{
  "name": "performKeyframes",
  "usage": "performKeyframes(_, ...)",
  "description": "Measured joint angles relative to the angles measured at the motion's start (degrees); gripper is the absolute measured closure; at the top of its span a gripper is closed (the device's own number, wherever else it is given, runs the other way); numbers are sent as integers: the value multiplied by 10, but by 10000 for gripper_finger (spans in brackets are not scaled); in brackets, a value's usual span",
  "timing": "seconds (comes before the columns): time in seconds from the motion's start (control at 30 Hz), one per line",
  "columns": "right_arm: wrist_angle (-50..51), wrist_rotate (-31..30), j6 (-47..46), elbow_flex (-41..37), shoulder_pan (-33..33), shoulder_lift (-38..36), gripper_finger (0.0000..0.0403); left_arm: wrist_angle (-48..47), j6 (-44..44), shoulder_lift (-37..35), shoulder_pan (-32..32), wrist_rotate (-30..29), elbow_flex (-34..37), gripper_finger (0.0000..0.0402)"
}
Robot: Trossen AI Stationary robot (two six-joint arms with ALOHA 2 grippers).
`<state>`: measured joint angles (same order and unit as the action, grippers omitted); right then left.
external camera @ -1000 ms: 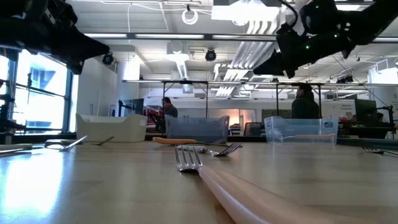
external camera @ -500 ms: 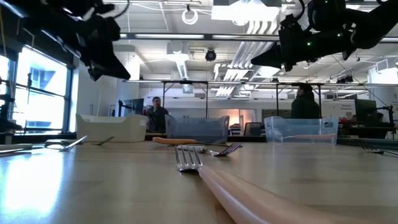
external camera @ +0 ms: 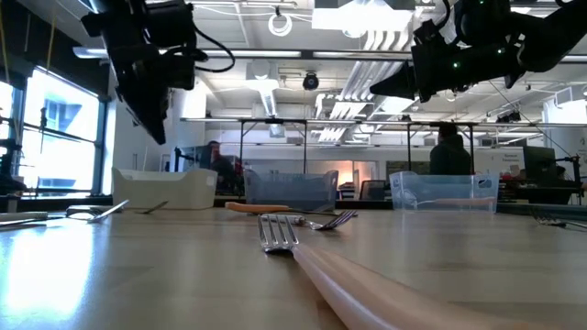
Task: Sort silverware by color (type)
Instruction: Put the white fork into the white bin
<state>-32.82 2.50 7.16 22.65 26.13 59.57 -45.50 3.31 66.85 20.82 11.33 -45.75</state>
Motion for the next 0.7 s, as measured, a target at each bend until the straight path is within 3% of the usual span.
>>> performKeyframes(0.27,22,18,8,0,0,0,402,-125,-66,69,49,-1,-26,401)
performKeyframes(0.37,22,22,13,0,0,0,402,-142,-97,102,73,-27,-26,395)
performKeyframes(0.57,22,22,13,0,0,0,402,-146,-170,165,101,-47,-26,336)
performKeyframes(0.7,22,22,17,0,0,0,402,-145,-217,200,99,-117,-26,281)
